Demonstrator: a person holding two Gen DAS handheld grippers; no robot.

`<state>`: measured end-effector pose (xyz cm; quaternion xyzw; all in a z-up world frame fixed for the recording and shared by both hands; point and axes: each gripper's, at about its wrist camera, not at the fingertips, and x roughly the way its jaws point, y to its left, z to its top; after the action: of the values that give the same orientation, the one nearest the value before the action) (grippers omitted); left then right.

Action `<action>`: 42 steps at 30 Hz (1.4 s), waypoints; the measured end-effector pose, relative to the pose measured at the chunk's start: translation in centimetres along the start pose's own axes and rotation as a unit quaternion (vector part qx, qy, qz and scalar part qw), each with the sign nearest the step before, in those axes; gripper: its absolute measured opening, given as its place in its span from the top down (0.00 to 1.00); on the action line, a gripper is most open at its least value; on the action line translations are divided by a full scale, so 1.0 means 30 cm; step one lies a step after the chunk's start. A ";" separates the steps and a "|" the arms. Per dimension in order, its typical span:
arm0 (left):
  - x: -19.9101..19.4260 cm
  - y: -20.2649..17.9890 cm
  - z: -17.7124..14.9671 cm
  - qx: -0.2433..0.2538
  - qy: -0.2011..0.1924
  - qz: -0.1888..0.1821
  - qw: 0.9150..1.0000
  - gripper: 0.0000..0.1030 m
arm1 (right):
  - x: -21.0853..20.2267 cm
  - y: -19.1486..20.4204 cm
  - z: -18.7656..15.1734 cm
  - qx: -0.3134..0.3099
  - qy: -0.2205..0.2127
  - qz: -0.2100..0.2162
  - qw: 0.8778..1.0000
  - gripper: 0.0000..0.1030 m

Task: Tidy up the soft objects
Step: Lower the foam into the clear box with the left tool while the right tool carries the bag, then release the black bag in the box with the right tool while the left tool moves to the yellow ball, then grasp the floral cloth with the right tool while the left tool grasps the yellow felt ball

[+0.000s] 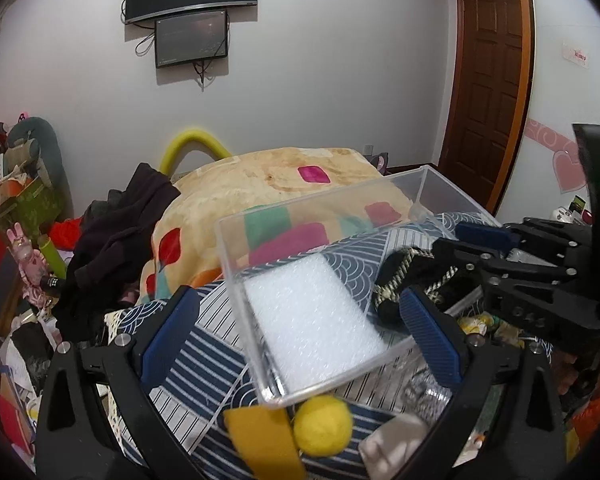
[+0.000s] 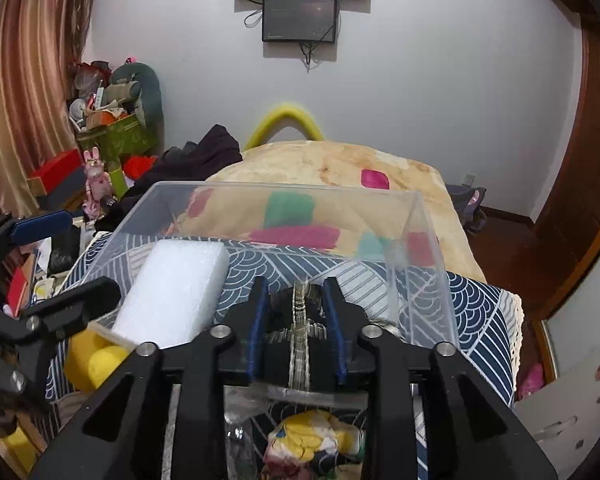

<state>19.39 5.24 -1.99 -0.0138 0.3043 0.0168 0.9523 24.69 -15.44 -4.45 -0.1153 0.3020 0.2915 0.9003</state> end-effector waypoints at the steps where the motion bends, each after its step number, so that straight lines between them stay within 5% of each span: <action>1: -0.010 0.007 -0.007 -0.003 -0.002 -0.002 1.000 0.01 | -0.014 -0.005 -0.004 0.000 -0.004 0.001 1.000 0.67; 13: -0.109 0.068 -0.149 0.008 0.005 0.010 1.000 0.01 | -0.190 -0.031 -0.080 0.002 -0.057 0.001 0.998 0.52; 22: -0.117 0.121 -0.318 0.010 0.035 0.023 0.999 0.01 | -0.164 -0.103 -0.198 0.026 -0.019 -0.011 0.999 0.51; 31: -0.108 0.007 -0.311 0.022 0.006 -0.027 0.999 0.30 | -0.122 -0.132 -0.316 0.043 0.032 -0.010 0.999 0.51; 39: -0.015 -0.059 -0.302 0.044 0.025 -0.010 0.999 0.39 | -0.121 -0.120 -0.333 0.051 0.033 0.000 0.998 0.51; 42: 0.006 -0.047 -0.308 0.033 0.028 -0.005 0.999 0.39 | -0.094 -0.117 -0.332 0.049 0.041 -0.001 0.998 0.40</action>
<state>14.24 3.49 -9.60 0.0159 0.3312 0.0013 0.9434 20.21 -23.37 -10.49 -0.0835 0.3528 0.2709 0.8917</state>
